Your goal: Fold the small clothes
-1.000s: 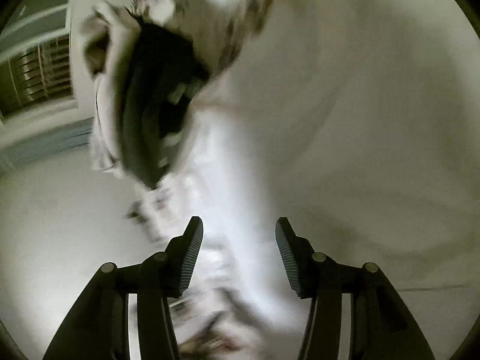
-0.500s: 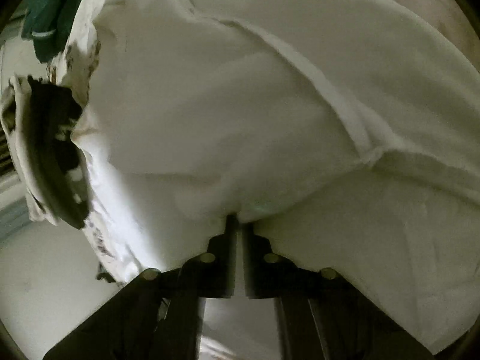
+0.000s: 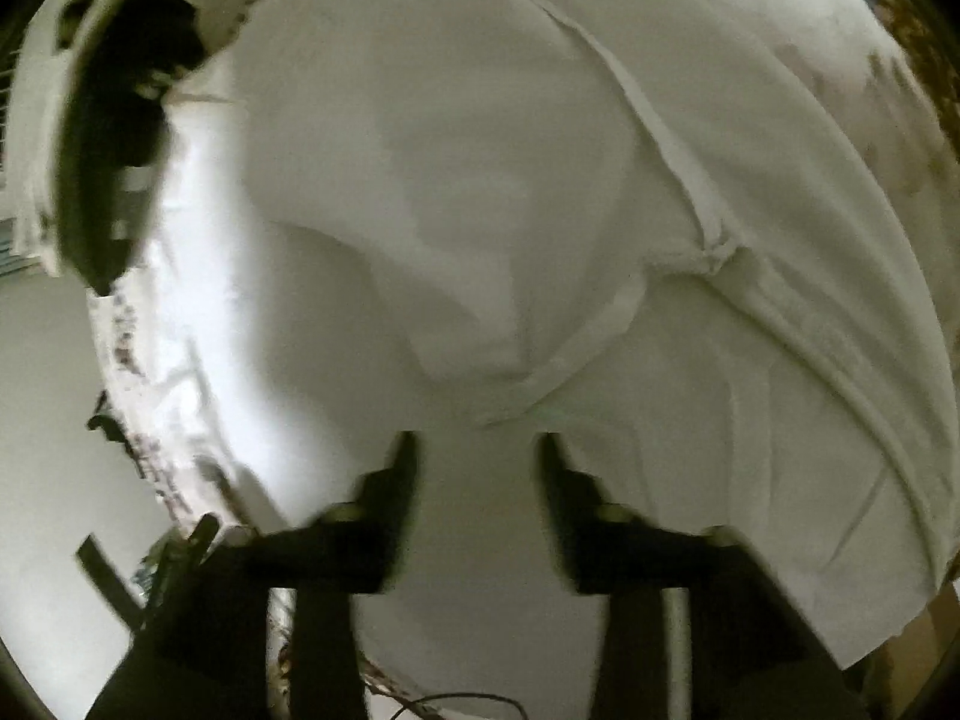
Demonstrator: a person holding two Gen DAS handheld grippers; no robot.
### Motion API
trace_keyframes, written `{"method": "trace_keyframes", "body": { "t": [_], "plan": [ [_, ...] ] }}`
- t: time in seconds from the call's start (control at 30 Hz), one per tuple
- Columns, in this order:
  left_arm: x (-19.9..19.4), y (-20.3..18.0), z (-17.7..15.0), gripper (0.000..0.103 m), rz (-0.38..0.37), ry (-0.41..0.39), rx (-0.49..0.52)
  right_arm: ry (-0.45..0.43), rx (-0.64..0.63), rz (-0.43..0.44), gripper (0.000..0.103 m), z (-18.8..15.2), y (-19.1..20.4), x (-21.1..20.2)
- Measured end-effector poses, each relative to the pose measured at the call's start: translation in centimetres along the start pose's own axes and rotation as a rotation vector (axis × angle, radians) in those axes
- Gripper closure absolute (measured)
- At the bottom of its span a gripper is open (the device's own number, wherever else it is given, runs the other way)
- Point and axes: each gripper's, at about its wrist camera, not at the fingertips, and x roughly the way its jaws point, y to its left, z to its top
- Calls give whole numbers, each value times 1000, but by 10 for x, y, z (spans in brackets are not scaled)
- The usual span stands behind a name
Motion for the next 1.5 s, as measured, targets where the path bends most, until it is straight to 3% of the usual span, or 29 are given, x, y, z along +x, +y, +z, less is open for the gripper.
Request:
{"method": "trace_keyframes", "body": {
  "t": [0.07,0.17,0.23,0.3,0.33,0.4,0.43,0.5,0.57,0.67,0.77,0.87,0.93,0.97,1.03,1.1,1.33,1.4,1.5],
  "plan": [
    [8,11,8,0,-128,42,-89,-15,-1,-10,52,-1,2,-4],
    [28,26,18,4,-409,94,-303,-33,37,-17,52,-1,-19,-10],
    [42,27,25,6,-525,114,-400,-41,75,-24,52,2,-33,-11],
    [50,24,32,18,-544,87,-453,-63,94,-37,52,4,-36,-9],
    [51,22,37,29,-521,54,-456,-74,100,-47,52,5,-40,-11],
    [48,14,46,97,-468,8,-426,-97,108,-59,52,7,-45,-14],
    [41,8,52,98,-432,-28,-384,-105,110,-62,52,8,-45,-15],
    [22,-4,60,98,-384,-112,-293,-120,113,-69,52,9,-45,-16],
    [0,-28,65,98,-333,-201,-129,-132,115,-71,52,8,-51,-22],
    [-37,-96,41,98,-283,-297,227,-148,128,-79,52,8,-57,-28],
    [-47,-151,-1,98,-290,-288,489,-159,152,-84,52,5,-66,-35],
    [-39,-189,-62,93,-279,-199,744,-163,173,-86,52,3,-76,-44],
    [-31,-194,-87,93,-257,-144,821,-158,183,-81,52,2,-82,-49],
    [-32,-192,-96,92,-247,-135,833,-157,186,-78,52,1,-84,-51],
    [-34,-177,-109,71,-244,-114,833,-160,180,-72,52,-1,-88,-60],
    [-37,-161,-115,19,-235,-104,803,-166,168,-69,52,-3,-92,-68],
    [-29,-141,-61,16,-121,-153,610,-168,150,-88,52,-14,-105,-96],
    [-13,-159,-52,16,-101,-164,600,-178,154,-116,52,-14,-108,-104],
    [20,-187,-57,16,-60,-86,660,-186,172,-133,52,-15,-114,-120]
  ]
}}
